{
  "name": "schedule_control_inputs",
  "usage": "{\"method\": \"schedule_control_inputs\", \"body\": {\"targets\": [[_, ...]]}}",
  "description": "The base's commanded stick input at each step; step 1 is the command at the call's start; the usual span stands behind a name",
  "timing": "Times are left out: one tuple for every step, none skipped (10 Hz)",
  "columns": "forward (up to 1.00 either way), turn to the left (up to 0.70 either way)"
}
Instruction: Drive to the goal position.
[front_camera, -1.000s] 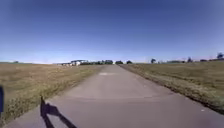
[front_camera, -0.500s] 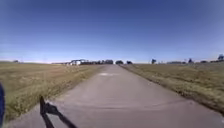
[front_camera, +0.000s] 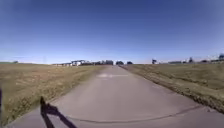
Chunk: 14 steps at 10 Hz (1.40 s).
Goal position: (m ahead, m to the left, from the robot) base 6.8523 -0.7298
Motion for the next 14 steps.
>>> {"method": "schedule_control_inputs", "body": {"targets": [[0.7, 0.0], [0.7, 0.0], [0.7, 0.0], [0.7, 0.0], [0.7, 0.0], [0.7, 0.0], [0.7, 0.0], [0.7, 0.0], [0.7, 0.0], [0.7, 0.0], [0.7, 0.0], [0.7, 0.0], [0.7, 0.0], [0.7, 0.0]]}}
